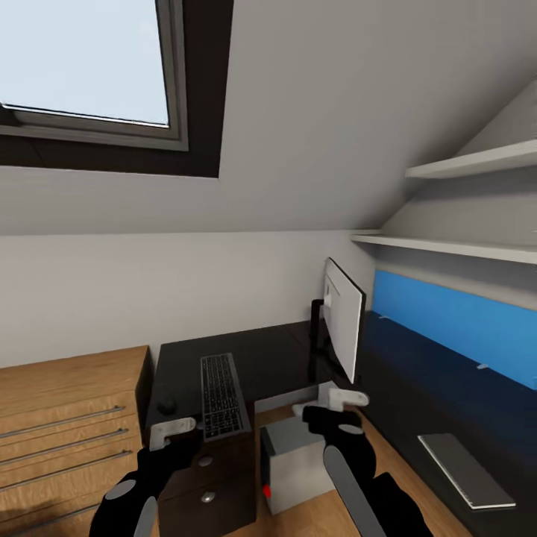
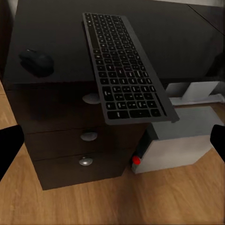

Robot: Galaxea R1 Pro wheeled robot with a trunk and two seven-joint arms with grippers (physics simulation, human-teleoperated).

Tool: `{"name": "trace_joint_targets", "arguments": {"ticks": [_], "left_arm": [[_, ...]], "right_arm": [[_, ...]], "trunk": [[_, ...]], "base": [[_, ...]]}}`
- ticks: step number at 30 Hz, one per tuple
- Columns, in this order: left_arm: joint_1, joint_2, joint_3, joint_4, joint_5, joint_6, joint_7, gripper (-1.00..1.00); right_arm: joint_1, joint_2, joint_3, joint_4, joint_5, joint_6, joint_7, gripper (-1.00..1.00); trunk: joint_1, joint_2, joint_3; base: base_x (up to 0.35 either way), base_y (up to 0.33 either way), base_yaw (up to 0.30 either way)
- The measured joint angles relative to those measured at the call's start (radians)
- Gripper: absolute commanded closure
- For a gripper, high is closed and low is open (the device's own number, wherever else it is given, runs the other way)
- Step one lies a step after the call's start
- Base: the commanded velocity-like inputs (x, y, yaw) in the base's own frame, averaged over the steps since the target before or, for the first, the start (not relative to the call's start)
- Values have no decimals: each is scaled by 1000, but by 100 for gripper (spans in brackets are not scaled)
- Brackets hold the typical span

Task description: In the bedroom, organize the workspace by keeping the computer under the desk, ensuring the monitor is on the desk, placing the keyboard on the desk next to the monitor, placing the mouse on the desk next to the keyboard, moving the folder from the swivel chair onto the desk next to the mouse, stacking the notebook on top of the folder with the pen on top of the notebook, and positioning the swivel chair next to the desk.

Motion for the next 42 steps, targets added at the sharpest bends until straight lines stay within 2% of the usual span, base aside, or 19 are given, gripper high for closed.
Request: {"name": "trace_joint_targets", "arguments": {"ticks": [6,21,42], "left_arm": [[0,0,0,0,0,0,0,-100],[0,0,0,0,0,0,0,-100],[0,0,0,0,0,0,0,-100]], "right_arm": [[0,0,12,1,22,-16,-1,-100],[0,6,13,-1,19,-54,-2,-100],[0,6,12,0,22,-58,-2,-100]], "trunk": [[0,0,0],[0,0,-1],[0,0,-30]], "base": [[0,-70,-11],[0,-13,0],[0,0,0]]}}
